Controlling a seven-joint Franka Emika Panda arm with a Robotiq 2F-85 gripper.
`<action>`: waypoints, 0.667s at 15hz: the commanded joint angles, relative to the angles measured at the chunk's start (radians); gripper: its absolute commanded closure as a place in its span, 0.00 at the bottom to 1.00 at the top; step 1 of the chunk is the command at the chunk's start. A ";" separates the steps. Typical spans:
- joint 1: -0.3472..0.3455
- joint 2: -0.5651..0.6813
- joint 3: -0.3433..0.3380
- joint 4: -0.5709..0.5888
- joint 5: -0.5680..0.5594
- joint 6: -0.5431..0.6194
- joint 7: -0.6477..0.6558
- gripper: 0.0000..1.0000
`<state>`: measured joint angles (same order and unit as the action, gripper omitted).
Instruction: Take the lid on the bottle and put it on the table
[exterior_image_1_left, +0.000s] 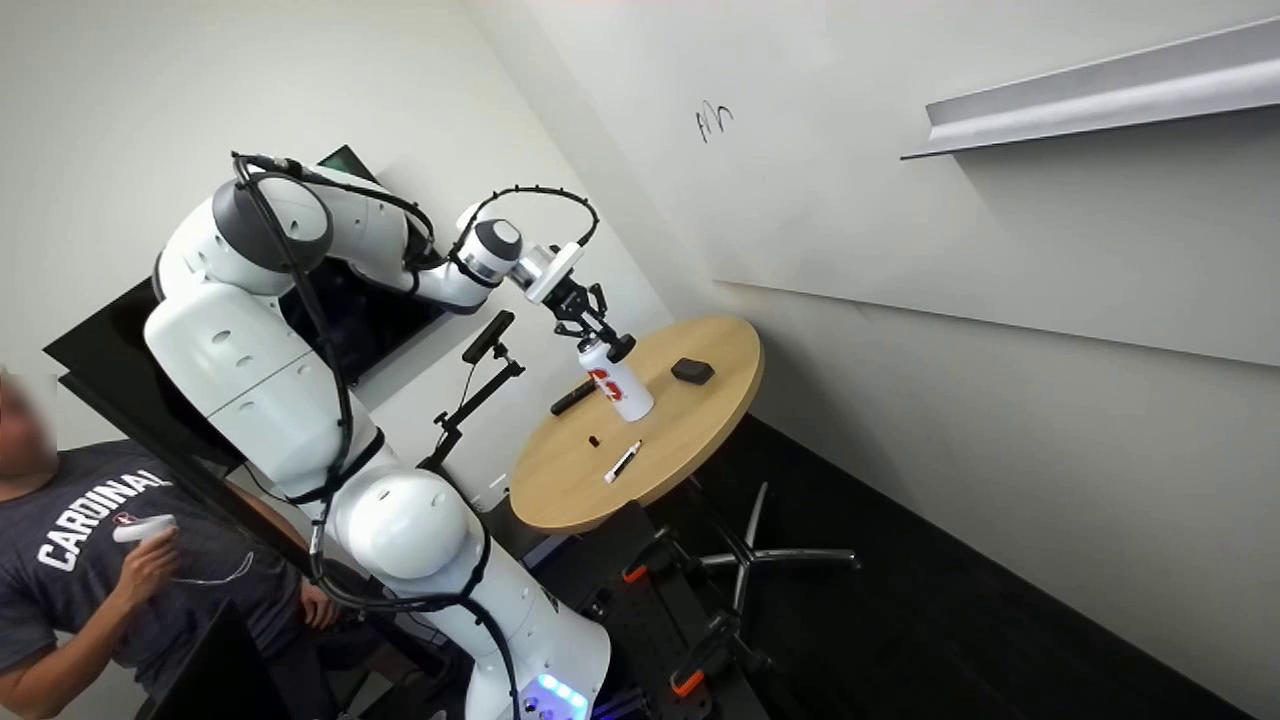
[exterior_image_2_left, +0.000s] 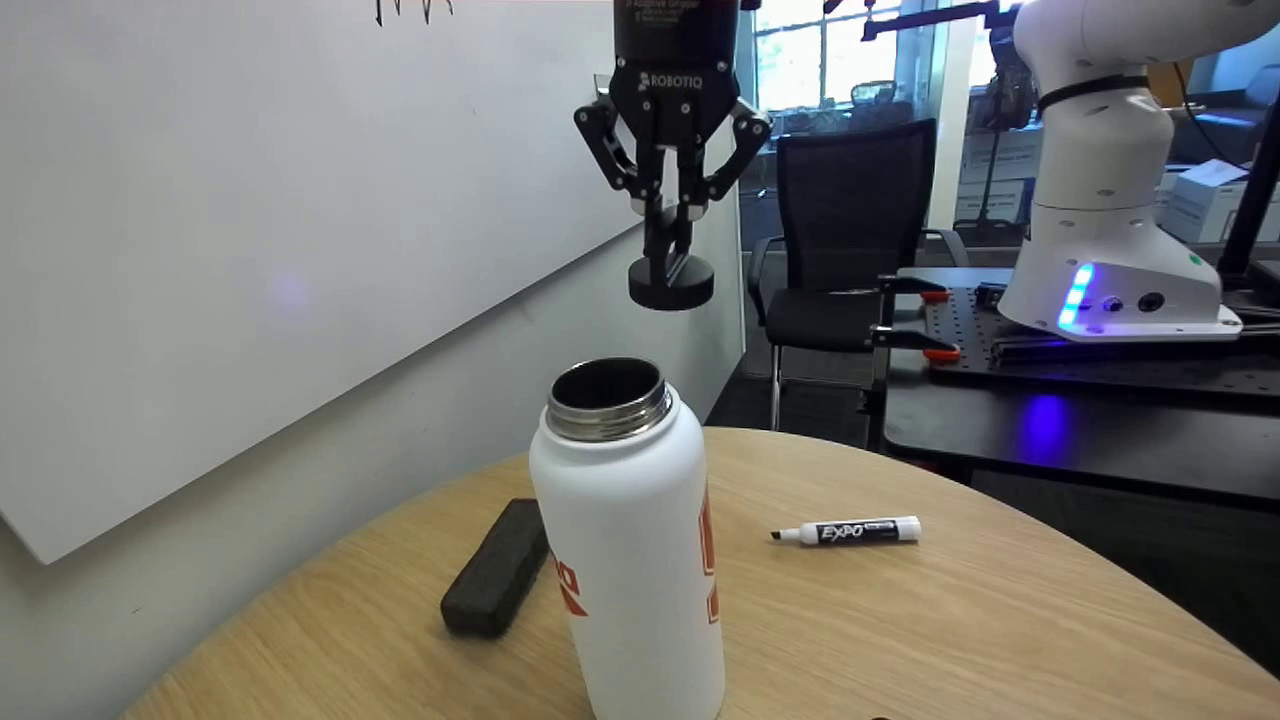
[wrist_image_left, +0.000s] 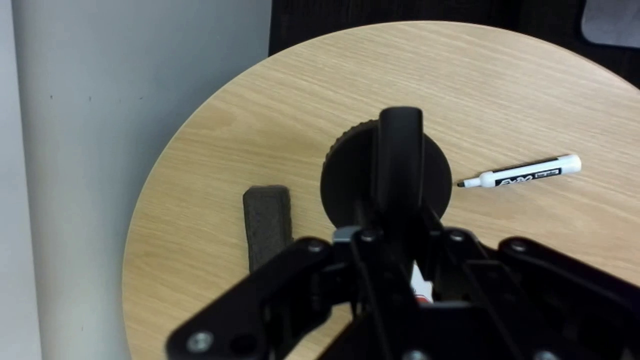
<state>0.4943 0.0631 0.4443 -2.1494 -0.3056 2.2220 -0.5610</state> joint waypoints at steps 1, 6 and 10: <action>-0.011 -0.002 0.011 0.002 -0.001 -0.002 0.001 0.95; -0.081 0.037 -0.027 -0.077 0.119 0.148 -0.044 0.95; -0.126 0.093 -0.045 -0.146 0.124 0.324 -0.056 0.95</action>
<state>0.3957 0.1381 0.4032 -2.2425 -0.1965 2.4408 -0.5981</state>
